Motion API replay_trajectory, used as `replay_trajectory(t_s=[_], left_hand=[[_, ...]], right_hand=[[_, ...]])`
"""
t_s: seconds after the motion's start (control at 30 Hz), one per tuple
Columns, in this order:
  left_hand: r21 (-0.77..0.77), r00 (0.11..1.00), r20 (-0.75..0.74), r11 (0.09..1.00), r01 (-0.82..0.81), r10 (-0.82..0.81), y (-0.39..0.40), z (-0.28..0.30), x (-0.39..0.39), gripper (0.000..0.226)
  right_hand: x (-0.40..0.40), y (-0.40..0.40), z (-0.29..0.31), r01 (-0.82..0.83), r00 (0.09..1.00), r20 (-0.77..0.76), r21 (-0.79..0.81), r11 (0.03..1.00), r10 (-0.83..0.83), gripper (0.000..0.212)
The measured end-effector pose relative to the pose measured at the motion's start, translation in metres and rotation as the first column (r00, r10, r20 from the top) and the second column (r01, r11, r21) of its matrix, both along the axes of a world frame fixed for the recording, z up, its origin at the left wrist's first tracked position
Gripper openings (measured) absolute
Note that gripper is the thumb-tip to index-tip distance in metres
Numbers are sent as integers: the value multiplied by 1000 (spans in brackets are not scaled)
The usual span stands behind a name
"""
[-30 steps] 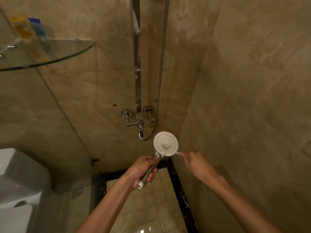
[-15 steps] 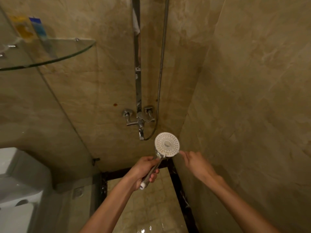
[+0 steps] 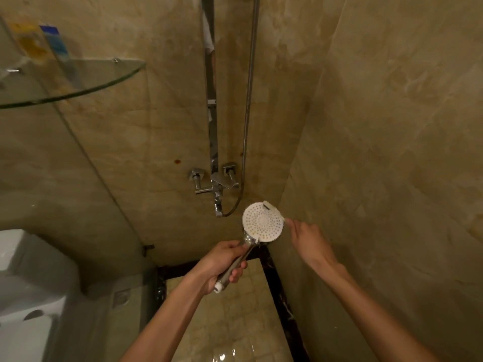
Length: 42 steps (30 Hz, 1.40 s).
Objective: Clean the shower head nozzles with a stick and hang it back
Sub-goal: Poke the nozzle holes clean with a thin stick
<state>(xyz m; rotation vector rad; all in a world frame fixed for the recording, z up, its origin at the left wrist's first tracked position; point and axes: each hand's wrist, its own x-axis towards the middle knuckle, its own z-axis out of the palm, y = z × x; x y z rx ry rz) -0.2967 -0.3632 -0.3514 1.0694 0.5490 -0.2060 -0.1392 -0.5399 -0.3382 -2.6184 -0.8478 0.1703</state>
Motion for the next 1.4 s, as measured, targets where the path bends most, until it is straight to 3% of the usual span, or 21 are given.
replay_trajectory(t_s=[0.17,0.3,0.5,0.63,0.73,1.0,1.17,1.4], left_hand=[[20,1000,-21,1000,-4,4,-6,-9,2,19],[16,1000,-21,1000,-12,13,-5,-11,1,17],[27,1000,-6,1000,-5,5,-6,-7,3,15],[27,1000,-15,999,-24,25,-4,-9,5,14],[23,999,-28,999,-41,42,-2,-15,2,15],[-4,999,-14,999,-41,41,-2,-17,-3,18],[13,999,-27,999,-43,43,3,-18,-3,17],[22,1000,-25,1000,-11,11,-3,-17,-4,16]], right_hand=[[-19,12,0,-98,995,-26,-26,995,98,47],[-24,10,-4,-172,981,79,-96,980,180,46],[3,15,12,-118,983,120,-155,981,137,35],[-29,20,-1,-111,992,57,-92,990,116,47],[-40,17,-5,-164,983,64,-122,979,172,44],[-15,21,14,-15,997,-75,-73,997,9,47],[-46,13,2,-178,984,1,-150,973,180,45],[-2,15,16,-3,997,-82,-77,997,-4,46]])
